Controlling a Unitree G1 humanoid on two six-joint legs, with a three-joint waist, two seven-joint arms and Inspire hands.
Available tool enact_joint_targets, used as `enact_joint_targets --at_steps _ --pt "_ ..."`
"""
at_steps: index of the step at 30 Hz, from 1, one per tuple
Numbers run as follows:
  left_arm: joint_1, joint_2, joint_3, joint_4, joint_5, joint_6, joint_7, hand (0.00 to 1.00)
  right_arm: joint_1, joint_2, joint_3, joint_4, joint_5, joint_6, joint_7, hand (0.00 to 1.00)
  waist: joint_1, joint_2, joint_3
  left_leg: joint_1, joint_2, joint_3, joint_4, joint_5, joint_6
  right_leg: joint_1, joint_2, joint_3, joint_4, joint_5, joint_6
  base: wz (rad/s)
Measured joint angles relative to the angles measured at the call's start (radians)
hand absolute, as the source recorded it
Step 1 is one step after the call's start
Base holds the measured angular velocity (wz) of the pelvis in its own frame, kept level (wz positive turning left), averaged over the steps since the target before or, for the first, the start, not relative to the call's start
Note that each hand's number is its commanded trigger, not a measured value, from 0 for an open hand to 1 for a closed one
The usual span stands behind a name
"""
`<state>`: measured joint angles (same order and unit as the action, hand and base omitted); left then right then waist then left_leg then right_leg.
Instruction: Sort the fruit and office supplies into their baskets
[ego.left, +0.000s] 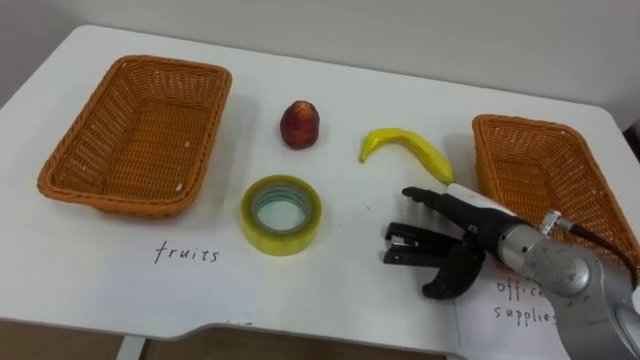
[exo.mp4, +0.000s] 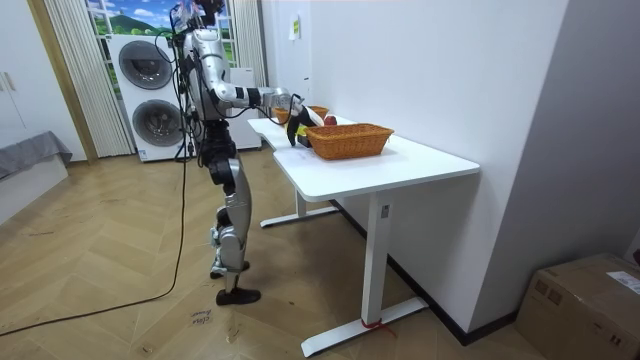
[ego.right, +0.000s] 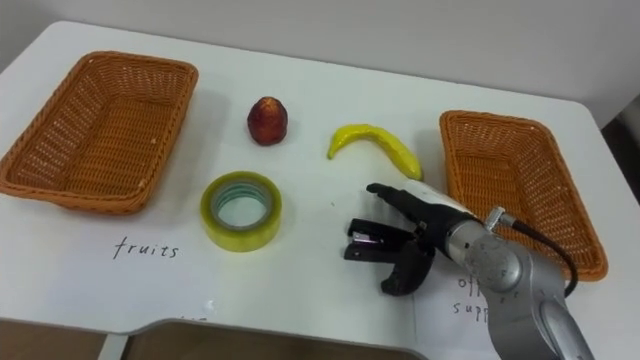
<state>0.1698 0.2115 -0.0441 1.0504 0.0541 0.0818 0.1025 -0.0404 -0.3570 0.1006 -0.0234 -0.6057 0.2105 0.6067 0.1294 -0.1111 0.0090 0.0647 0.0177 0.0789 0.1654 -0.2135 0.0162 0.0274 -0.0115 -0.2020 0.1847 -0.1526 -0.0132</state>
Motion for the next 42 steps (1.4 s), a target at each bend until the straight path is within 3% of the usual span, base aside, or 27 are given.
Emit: enact_joint_targets --at_steps 9,25,36,42 --pt "0.012 0.0 0.0 -0.042 0.011 0.0 0.014 0.0 0.001 0.012 0.017 0.011 -0.009 -0.001 -0.049 0.0 0.001 -0.008 0.0024 0.0 0.0 -0.009 -0.001 0.0 0.0 0.005 -0.002 -0.013 -0.001 0.0 0.0 0.02" --pt "0.018 0.0 -0.01 -0.072 0.022 0.0 0.048 0.0 0.002 0.019 0.046 0.038 -0.038 0.002 -0.095 0.0 0.002 -0.019 -0.0041 0.001 -0.001 -0.012 0.002 0.0 0.0 0.011 -0.003 -0.021 0.0 0.001 0.0 0.0" --pt "0.018 -0.011 -0.015 -0.071 0.015 0.001 0.105 0.0 -0.02 0.04 0.053 0.111 -0.075 0.01 -0.115 0.0 0.003 -0.018 -0.0038 0.016 0.001 -0.008 0.001 0.001 -0.001 0.024 -0.003 -0.022 0.0 0.006 -0.002 -0.01" --pt "0.015 -0.021 -0.01 -0.072 0.015 0.024 0.122 0.0 -0.036 0.04 0.052 0.126 -0.075 0.034 -0.098 0.0 0.003 -0.018 -0.0038 0.016 0.001 -0.007 0.002 0.001 -0.001 0.023 -0.002 -0.025 0.0 0.006 -0.003 0.0"
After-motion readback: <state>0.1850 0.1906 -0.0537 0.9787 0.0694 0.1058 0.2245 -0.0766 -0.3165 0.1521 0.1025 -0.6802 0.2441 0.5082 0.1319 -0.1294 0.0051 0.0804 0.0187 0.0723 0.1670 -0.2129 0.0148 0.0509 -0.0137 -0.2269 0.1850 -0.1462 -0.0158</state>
